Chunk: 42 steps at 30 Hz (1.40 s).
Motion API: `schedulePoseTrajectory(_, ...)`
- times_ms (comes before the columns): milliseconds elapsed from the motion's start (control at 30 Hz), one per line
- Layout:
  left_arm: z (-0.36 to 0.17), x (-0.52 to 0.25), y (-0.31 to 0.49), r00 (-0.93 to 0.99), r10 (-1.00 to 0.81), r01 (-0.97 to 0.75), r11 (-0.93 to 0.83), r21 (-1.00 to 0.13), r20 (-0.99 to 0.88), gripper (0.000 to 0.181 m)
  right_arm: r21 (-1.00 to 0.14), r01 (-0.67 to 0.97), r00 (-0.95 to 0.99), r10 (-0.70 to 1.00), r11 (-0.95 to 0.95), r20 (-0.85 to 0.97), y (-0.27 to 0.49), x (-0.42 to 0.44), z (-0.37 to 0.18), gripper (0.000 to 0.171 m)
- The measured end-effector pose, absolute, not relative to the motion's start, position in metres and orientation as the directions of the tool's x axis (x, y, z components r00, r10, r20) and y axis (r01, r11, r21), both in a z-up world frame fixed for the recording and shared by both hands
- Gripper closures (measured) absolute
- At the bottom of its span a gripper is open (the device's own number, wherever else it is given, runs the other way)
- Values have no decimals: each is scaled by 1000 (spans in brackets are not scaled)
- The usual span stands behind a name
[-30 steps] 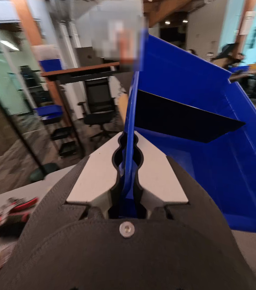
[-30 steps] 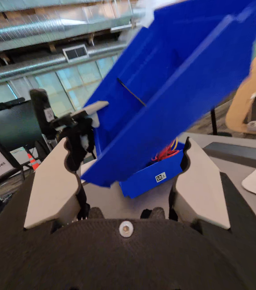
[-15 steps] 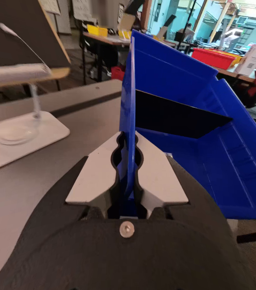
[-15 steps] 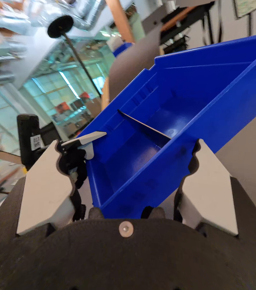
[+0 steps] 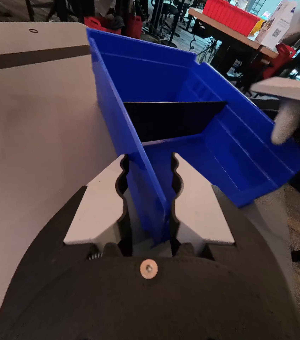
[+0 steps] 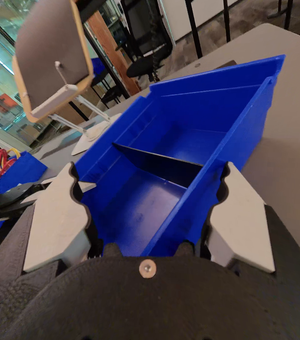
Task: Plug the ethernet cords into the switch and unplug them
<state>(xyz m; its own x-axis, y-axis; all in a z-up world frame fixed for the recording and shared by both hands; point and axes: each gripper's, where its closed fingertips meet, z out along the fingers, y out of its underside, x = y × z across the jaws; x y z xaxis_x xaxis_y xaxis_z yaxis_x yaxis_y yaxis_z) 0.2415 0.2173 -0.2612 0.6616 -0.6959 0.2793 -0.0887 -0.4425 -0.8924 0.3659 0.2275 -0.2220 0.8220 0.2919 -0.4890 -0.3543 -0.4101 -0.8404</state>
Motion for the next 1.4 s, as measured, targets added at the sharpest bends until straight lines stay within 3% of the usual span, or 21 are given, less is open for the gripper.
schedulePoseTrajectory(300,-253,292,237,605,-659,29,-542,-840,446,114,-833,-299,769,399,-466,-499,321,423,-233,74)
schedulePoseTrajectory(467,-248,306,239,533,-659,65,-594,-802,531,113,-811,-284,693,475,-512,-543,351,435,-234,84)
schedulePoseTrajectory(600,-223,269,221,551,-703,36,-518,-854,450,115,-825,-306,708,466,-476,-531,357,450,-218,77)
schedulePoseTrajectory(700,-182,196,199,636,-744,-91,-335,-938,204,123,-908,-225,838,406,-353,-366,356,474,-201,67)
schedulePoseTrajectory(767,-153,116,195,742,-669,-170,-250,-953,43,127,-949,-109,907,362,-295,-216,349,480,-189,63)
schedulePoseTrajectory(900,-112,-132,197,947,-214,-286,-223,-932,-240,133,-940,137,940,342,-312,24,332,468,-185,56)
schedulePoseTrajectory(1000,-127,-316,170,919,117,-306,-387,-870,-375,130,-900,257,926,357,-351,125,329,461,-202,58)
schedulePoseTrajectory(1133,-207,-457,125,886,290,-102,-640,-761,-362,116,-858,275,938,316,-435,140,337,471,-238,73)
schedulePoseTrajectory(1233,-271,-491,103,908,312,52,-748,-662,-281,108,-833,265,933,346,-485,96,338,468,-263,94)
schedulePoseTrajectory(1267,-281,-492,103,918,320,82,-730,-678,-233,106,-834,246,935,348,-493,69,338,466,-267,98)
schedulePoseTrajectory(1400,-291,-476,120,963,263,136,-676,-724,-64,146,-821,198,936,353,-536,-5,337,462,-272,112)
